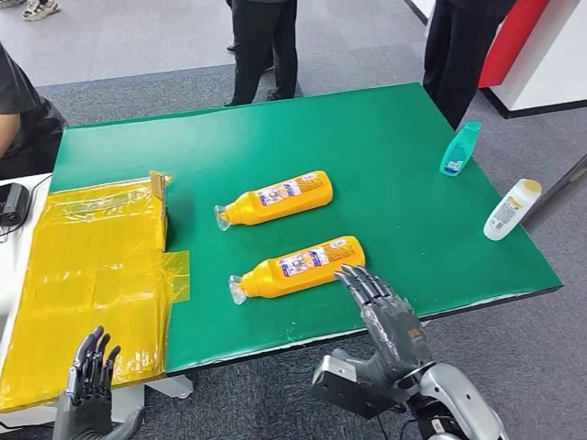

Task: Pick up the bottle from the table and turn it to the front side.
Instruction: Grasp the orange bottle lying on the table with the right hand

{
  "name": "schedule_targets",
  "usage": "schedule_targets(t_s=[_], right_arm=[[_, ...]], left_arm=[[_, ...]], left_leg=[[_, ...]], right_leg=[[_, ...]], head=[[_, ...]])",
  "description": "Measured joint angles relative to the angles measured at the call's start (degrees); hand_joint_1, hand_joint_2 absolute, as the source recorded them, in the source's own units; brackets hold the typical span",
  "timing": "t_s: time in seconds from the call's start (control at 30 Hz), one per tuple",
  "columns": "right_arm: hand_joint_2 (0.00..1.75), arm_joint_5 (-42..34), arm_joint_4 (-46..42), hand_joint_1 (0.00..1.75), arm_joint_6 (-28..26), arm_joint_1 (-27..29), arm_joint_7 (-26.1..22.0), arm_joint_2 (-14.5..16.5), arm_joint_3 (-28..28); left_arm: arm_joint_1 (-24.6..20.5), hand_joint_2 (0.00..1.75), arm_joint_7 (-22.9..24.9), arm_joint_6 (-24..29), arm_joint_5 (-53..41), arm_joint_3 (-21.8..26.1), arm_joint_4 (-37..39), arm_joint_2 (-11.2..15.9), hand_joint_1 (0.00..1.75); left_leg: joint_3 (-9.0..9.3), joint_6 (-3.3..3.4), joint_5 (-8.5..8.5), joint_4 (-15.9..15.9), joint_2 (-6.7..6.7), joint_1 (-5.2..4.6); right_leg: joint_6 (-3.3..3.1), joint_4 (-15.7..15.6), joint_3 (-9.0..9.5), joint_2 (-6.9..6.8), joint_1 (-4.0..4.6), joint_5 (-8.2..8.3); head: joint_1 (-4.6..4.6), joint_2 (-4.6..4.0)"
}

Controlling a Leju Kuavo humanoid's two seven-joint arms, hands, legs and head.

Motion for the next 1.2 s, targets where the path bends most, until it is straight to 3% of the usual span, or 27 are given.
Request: schedule_targets(t_s=[0.17,0.4,0.7,1.2], right_arm=[[1.75,1.82,4.29,0.00,4.31,-4.81,1.56,-0.35,-1.12],[1.75,1.23,15.32,0.00,11.97,-16.58,4.76,-1.91,-1.15],[1.75,0.79,24.41,0.00,14.63,-24.89,6.94,-2.90,0.19],[1.75,-0.54,37.74,0.00,17.41,-34.74,6.72,-2.89,5.51]], left_arm=[[-1.24,1.75,-0.54,1.12,0.01,-1.29,2.11,1.28,0.00],[-4.46,1.75,-0.05,5.80,3.08,-6.46,5.87,4.95,0.00],[-6.23,1.75,0.02,8.21,5.38,-11.67,8.93,8.45,0.00],[-8.98,1.75,-0.58,10.36,7.08,-17.34,13.44,11.61,0.00]], left_leg=[[-0.01,-0.01,-0.01,0.00,0.01,0.00],[-0.02,0.02,0.19,0.00,0.01,-0.01],[-0.06,0.00,0.24,0.00,0.01,0.00],[-0.10,-0.02,0.26,0.00,0.00,0.00]], right_leg=[[0.00,0.00,-0.02,0.01,0.00,0.00],[0.02,0.00,-0.02,0.00,-0.01,0.21],[0.00,0.01,-0.05,0.00,0.00,0.23],[0.00,0.02,-0.07,-0.01,0.00,0.24]], head=[[0.00,0.00],[0.01,0.00],[0.00,0.00],[0.00,0.00]])
